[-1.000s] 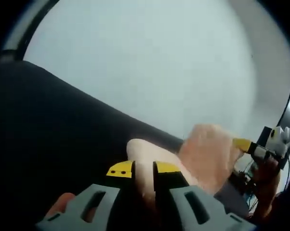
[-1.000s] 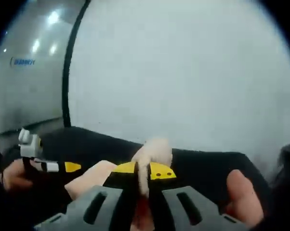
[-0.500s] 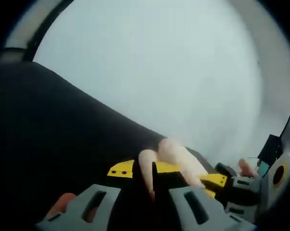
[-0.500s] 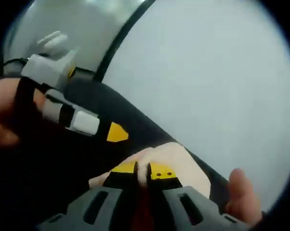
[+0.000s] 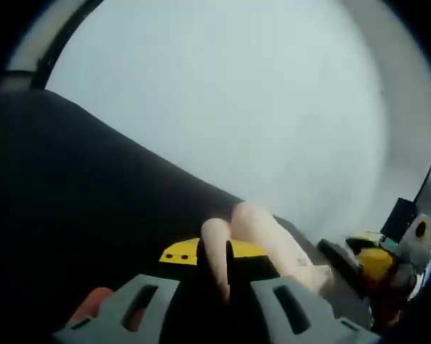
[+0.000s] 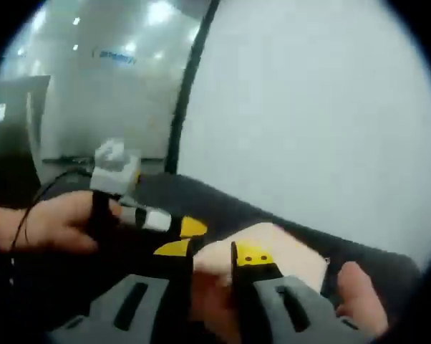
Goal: Fold the towel on the table until its edges align and the towel forms a compact rectangular stack.
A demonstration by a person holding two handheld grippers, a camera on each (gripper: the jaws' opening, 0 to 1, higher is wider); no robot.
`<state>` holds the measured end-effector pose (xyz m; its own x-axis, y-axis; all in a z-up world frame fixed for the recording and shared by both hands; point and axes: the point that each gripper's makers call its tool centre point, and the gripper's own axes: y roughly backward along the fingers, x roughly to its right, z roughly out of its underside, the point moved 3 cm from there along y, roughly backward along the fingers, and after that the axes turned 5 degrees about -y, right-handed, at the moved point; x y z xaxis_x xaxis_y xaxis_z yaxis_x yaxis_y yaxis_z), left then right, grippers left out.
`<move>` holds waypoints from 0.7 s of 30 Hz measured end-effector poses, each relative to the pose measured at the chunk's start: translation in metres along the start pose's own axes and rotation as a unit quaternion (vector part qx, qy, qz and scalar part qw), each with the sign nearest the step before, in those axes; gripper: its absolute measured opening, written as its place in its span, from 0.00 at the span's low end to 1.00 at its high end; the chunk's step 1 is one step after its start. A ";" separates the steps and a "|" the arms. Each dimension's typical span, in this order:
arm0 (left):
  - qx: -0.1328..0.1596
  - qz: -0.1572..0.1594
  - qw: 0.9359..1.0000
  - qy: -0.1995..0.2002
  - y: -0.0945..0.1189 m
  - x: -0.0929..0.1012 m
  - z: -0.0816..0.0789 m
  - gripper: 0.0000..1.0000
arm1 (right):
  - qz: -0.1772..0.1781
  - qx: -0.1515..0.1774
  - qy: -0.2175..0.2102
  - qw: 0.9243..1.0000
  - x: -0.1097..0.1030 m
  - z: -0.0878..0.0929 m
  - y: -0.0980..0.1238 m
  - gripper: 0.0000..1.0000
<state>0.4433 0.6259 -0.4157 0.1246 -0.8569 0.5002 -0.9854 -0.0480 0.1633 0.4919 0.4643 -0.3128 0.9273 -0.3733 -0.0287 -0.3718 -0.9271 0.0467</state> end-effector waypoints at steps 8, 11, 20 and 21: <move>-0.008 0.003 1.000 0.000 -0.002 -0.002 0.005 0.17 | -0.072 -0.127 -0.003 0.989 -0.012 0.088 -0.030 0.23; -0.007 0.001 1.000 0.001 -0.003 -0.005 0.005 0.17 | -0.072 -0.118 0.029 0.990 -0.027 0.101 -0.041 0.23; 0.008 0.003 1.000 -0.017 -0.001 -0.002 -0.006 0.17 | -0.105 -0.055 -0.018 0.993 -0.010 0.049 -0.046 0.19; 0.009 0.004 1.000 -0.016 -0.001 -0.001 -0.006 0.17 | -0.088 -0.018 0.001 0.996 0.004 0.034 -0.055 0.21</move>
<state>0.4446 0.6304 -0.4113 0.1127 -0.8735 0.4736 -0.9885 -0.0501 0.1430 0.5142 0.5130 -0.3497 0.9778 -0.2058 -0.0385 -0.2024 -0.9762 0.0776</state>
